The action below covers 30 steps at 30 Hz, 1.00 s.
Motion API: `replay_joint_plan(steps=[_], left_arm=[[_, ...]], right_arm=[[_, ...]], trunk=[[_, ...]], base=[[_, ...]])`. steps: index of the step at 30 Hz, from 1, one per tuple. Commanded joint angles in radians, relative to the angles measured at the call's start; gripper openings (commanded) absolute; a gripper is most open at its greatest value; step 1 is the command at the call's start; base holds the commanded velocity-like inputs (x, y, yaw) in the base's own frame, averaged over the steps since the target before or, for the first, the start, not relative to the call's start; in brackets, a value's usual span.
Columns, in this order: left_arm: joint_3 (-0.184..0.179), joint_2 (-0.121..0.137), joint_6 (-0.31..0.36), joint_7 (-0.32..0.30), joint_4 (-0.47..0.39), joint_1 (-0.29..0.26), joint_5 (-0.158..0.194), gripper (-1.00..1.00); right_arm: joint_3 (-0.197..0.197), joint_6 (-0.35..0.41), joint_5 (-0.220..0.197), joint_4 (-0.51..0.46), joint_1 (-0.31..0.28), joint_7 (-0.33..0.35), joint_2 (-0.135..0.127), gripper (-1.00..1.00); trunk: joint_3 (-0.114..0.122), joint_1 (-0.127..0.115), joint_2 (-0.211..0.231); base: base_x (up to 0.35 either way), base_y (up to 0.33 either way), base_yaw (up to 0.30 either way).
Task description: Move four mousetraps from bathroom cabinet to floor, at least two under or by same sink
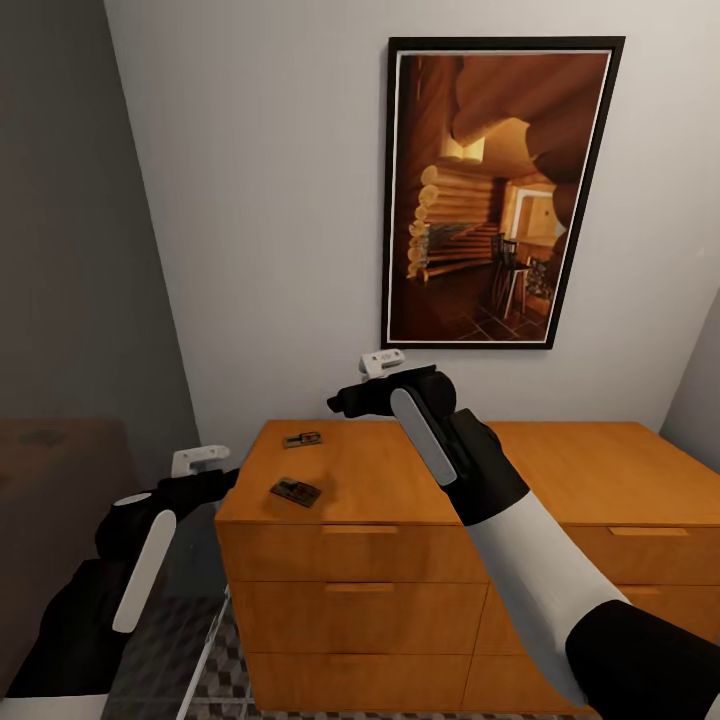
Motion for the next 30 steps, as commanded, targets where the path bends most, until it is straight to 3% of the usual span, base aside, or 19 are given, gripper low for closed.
replay_joint_plan(steps=[1, 30], left_arm=[[0.000, 0.000, 0.004, 0.008, -0.001, -0.001, 0.011, 1.00], [-0.003, -0.003, 0.004, 0.007, -0.001, -0.001, 0.011, 1.00]], right_arm=[[0.001, 0.003, -0.010, -0.001, -0.001, -0.010, 0.000, 1.00], [0.002, 0.003, -0.011, 0.001, -0.001, -0.014, -0.001, 1.00]], trunk=[[-0.001, 0.000, -0.001], [-0.001, 0.000, -0.001]], base=[[0.000, 0.000, 0.000], [0.000, 0.000, 0.000]])
